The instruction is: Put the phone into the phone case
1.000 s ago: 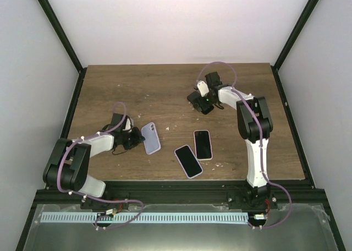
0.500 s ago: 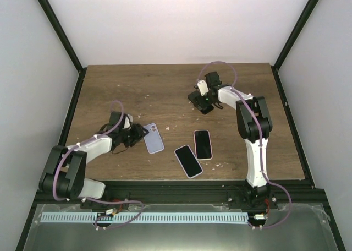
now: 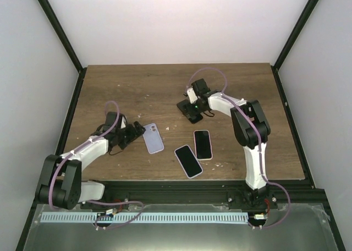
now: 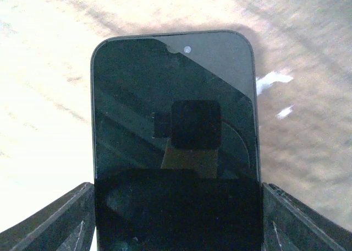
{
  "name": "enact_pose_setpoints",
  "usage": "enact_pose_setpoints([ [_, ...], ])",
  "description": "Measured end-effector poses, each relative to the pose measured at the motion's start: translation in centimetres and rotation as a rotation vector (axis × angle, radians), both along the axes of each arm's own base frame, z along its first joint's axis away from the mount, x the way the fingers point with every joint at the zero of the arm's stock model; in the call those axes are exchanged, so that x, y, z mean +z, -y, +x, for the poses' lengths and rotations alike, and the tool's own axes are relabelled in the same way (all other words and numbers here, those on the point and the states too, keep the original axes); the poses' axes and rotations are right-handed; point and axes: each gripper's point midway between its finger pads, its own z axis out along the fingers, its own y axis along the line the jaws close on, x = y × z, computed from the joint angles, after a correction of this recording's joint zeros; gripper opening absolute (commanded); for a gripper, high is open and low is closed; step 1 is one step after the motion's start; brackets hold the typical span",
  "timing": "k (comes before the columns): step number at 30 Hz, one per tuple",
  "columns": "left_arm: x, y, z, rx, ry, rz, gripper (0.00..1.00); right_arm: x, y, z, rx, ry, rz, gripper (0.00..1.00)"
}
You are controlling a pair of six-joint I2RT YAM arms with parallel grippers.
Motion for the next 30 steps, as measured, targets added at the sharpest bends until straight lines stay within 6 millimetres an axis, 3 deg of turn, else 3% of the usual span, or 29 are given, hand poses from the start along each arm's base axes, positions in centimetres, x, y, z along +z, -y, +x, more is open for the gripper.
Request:
enact_pose_setpoints([
  [5, 1.5, -2.0, 0.8, 0.064, 0.042, -0.024, 0.98, 0.4, -2.0, -3.7, -0.023, -0.079, 0.059, 0.69],
  [10, 3.0, -4.2, 1.1, 0.121, 0.092, -0.025, 0.97, 2.2, -4.8, -7.3, -0.015, -0.116, 0.118, 0.67],
  [19, 4.6, -4.8, 0.7, 0.135, 0.124, -0.051, 0.94, 6.7, -11.0, -12.3, 0.003, -0.122, 0.248, 0.65],
  [30, 5.3, -4.9, -0.3, 0.163, 0.134, -0.109, 0.9, 7.0, -16.7, -18.2, -0.062, -0.225, 0.394, 0.64],
])
